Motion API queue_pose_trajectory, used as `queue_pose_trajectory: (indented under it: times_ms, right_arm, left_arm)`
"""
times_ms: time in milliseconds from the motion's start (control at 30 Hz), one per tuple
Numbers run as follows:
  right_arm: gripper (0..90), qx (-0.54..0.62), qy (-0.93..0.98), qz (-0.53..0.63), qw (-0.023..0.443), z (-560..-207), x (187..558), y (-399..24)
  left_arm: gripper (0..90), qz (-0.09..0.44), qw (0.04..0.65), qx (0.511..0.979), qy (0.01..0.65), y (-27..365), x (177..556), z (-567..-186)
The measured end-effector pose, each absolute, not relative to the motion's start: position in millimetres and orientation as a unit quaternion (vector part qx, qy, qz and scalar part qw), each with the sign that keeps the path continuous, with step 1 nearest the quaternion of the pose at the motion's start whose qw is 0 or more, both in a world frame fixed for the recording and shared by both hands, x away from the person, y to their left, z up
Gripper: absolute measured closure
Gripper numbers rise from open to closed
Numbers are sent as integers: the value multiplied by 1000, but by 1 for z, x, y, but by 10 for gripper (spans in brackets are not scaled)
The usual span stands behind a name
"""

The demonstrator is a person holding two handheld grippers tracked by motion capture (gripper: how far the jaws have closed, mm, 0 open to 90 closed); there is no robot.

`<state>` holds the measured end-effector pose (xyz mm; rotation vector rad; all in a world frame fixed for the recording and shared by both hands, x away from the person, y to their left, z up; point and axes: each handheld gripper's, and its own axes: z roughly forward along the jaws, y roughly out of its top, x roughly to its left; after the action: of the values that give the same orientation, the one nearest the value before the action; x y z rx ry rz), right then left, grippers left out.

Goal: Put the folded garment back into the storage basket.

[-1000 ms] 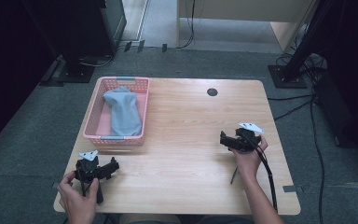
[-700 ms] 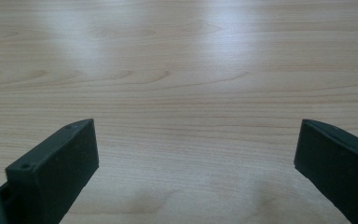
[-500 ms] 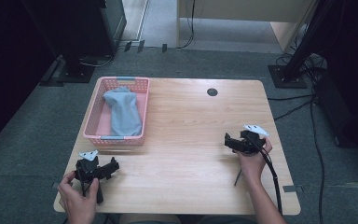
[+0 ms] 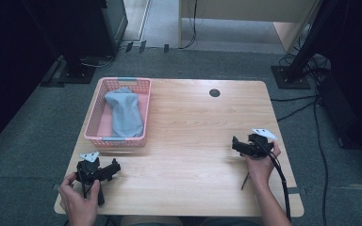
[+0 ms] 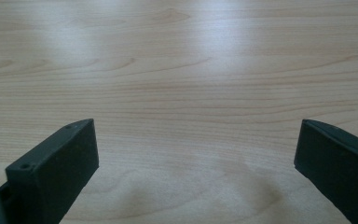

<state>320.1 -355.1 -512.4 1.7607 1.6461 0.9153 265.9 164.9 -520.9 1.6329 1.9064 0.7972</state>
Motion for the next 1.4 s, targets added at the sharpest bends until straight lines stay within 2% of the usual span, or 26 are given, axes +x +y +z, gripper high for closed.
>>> queue_pose_trajectory:
  times_ms: [600, 1400]
  right_arm:
    - [0, 668, 606, 326, 284, -519, 310, -380]
    - [0, 673, 631, 273, 273, -526, 304, -387]
  left_arm:
    - [0, 293, 251, 600, 701, 165, 266, -521]
    - [0, 293, 251, 600, 701, 165, 266, -521]
